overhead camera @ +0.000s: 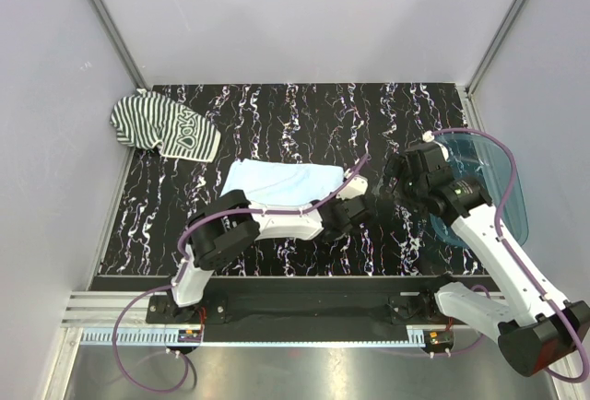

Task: Roll the towels
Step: Roll the towel

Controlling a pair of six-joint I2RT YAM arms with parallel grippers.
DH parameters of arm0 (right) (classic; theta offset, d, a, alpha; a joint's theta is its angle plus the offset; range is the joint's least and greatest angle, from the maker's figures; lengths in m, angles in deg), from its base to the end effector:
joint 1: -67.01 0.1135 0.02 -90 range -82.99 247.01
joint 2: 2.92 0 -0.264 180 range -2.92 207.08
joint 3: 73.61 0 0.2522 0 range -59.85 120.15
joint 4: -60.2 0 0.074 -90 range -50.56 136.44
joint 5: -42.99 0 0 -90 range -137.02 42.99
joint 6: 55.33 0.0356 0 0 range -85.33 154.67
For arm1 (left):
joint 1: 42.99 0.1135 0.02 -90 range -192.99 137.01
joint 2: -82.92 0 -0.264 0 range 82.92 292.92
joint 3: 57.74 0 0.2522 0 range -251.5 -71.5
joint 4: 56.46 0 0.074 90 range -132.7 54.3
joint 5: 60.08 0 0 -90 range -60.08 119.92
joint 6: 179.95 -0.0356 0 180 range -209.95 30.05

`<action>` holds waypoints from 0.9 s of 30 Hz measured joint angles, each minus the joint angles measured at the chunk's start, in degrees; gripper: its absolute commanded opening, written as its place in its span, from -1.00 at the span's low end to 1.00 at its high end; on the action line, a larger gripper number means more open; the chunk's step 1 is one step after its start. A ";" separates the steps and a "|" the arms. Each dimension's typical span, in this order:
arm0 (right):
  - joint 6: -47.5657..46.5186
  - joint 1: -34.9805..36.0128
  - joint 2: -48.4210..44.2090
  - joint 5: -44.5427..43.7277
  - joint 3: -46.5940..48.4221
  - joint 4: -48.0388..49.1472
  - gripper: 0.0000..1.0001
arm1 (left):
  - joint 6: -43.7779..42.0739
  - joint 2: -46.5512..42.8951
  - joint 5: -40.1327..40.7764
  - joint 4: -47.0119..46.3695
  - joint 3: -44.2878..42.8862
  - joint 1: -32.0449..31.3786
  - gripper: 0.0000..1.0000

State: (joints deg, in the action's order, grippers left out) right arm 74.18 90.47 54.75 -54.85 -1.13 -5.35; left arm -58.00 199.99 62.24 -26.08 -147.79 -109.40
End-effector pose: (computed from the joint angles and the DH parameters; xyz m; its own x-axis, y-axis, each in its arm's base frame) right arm 0.1779 0.0719 0.3164 -0.7485 0.3622 -0.5554 0.2087 0.9237 0.3211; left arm 0.1859 -0.3781 0.1463 -0.6349 0.3364 -0.6955 0.3809 0.9195 0.0971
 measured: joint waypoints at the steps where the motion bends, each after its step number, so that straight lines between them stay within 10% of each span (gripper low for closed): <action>1: 0.00 0.00 0.15 0.00 0.00 0.15 0.86 | 0.02 -0.13 0.02 -0.24 0.28 0.00 -1.00; 27: 2.80 0.00 12.74 13.31 -3.23 13.49 0.76 | 8.22 -20.44 -9.81 2.99 17.73 0.87 -1.00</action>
State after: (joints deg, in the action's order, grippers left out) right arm 76.98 90.47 67.49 -41.54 -4.37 8.13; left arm -49.79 179.56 52.42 -23.08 -130.07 -108.52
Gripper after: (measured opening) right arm 0.881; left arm 0.024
